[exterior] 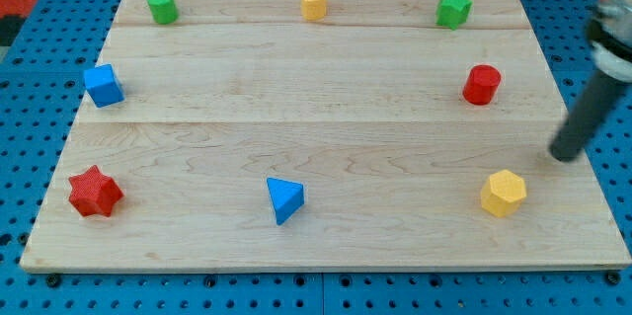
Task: Push the yellow hexagon below the yellow heart
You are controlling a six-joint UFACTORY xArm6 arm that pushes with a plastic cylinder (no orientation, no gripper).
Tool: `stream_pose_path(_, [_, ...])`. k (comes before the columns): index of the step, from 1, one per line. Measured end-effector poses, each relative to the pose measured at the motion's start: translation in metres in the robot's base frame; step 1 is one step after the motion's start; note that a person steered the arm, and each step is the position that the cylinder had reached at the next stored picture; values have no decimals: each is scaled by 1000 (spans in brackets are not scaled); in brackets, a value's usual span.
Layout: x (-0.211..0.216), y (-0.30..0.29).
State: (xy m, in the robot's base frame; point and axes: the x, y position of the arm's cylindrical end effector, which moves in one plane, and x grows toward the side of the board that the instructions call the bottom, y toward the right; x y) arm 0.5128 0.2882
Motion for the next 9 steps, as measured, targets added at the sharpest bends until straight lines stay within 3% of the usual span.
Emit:
stream_pose_path(1, [45,-10])
stream_pose_path(2, [55,-88])
stream_pose_path(4, [-26,-148])
stream_pose_path(5, [-32,-194])
stream_pose_path(7, [-19,-231])
stream_pose_path(8, [-33,-292])
stream_pose_path(9, [-75,-334])
